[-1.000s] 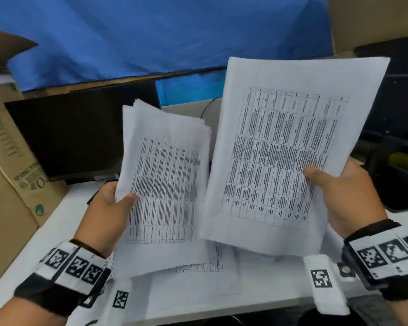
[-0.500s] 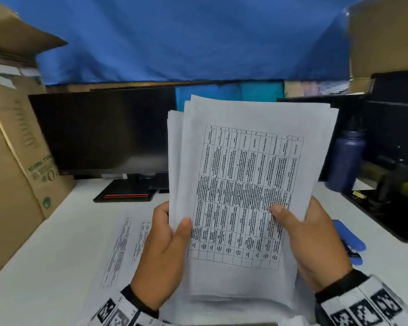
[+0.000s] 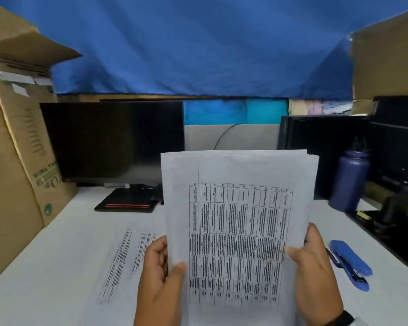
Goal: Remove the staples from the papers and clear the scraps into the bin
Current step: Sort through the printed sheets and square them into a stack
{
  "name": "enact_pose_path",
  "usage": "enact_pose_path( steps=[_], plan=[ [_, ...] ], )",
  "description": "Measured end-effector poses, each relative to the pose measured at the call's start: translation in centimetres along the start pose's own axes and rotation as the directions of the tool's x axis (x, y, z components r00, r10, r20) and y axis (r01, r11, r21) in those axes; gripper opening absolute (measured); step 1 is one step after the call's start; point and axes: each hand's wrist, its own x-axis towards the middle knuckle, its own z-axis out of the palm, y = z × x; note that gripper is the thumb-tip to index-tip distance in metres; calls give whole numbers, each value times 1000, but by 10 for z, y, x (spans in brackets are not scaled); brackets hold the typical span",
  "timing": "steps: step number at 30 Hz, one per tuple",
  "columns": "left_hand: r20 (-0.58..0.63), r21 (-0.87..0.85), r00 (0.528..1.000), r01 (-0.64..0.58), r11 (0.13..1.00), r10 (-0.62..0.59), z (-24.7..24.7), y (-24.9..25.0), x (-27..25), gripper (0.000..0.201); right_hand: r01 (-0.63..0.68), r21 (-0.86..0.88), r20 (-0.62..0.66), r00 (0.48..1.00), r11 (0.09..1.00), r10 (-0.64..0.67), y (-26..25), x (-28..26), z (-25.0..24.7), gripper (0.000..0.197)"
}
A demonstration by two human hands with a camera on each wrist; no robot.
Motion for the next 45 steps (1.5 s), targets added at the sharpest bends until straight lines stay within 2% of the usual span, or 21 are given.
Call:
enact_pose_path(
  steps=[5, 7, 9, 13, 17, 20, 23, 27, 28, 30, 32, 33, 35, 37, 39, 41, 43, 45],
  plan=[
    [94, 35, 994, 50, 998, -53, 5, -1, 1, 46, 41, -42, -13, 999, 998, -42, -10, -5, -2, 43],
    [89, 42, 994, 66, 997, -69, 2, -1, 3, 49, 41, 2, -14, 999, 999, -41, -19, -7, -3, 40],
    [82, -17, 993, 87, 996, -85, 1, 1, 3, 43, 39, 30, -18, 999, 999, -38, -19, -8, -3, 39],
    [151, -92, 974, 185, 978, -170, 2, -1, -3, 49, 15, 21, -13, 1000, 1000, -15, -7, -10, 0, 52],
    [161, -11, 977, 144, 989, -141, -3, -5, -4, 43, -28, 41, -3, 1000, 999, 28, -8, -8, 0, 54],
    [194, 94, 970, 127, 987, -143, -9, -13, -1, 37, -72, -34, 37, 997, 997, 74, -7, -7, -2, 45],
    [280, 144, 935, 181, 973, -216, -11, -25, 0, 32, -93, -160, 40, 994, 983, 101, 0, -6, -1, 30],
    [329, 254, 927, 95, 963, -178, -16, -27, 2, 30, -88, -236, 21, 995, 968, 96, 1, -3, 0, 18],
    [373, 281, 913, 55, 958, -162, -18, -23, 4, 31, -75, -246, 2, 997, 966, 78, -2, -1, -2, 20],
    [518, 339, 840, -29, 940, -161, -24, -11, 12, 31, -53, -232, -58, 998, 971, 41, -10, 6, -7, 26],
    [620, 493, 747, -134, 859, -239, -33, 0, 28, 33, -26, -207, -140, 990, 978, -4, -18, 15, -18, 27],
    [628, 601, 716, -200, 774, -303, -38, 4, 38, 35, -14, -206, -184, 983, 979, -24, -22, 20, -24, 25],
    [595, 758, 698, -322, 567, -399, -50, 7, 61, 34, -9, -218, -265, 963, 976, -51, -27, 29, -36, 26],
    [513, 848, 747, -366, 382, -423, -57, 3, 85, 26, -5, -208, -336, 940, 978, -66, -28, 37, -47, 30],
    [398, 916, 816, -333, 223, -419, -56, -6, 106, 29, -5, -167, -377, 924, 986, -59, -27, 42, -54, 31],
    [271, 962, 849, -254, 98, -455, -49, -16, 118, 54, -18, -142, -391, 920, 990, -39, -26, 44, -56, 31],
    [173, 980, 852, -198, 1, -494, -41, -25, 125, 88, -14, -136, -376, 926, 991, -39, -24, 45, -57, 33],
    [130, 984, 849, -173, -37, -512, -33, -28, 127, 105, -15, -128, -360, 932, 992, -33, -21, 45, -56, 32]
  ],
)
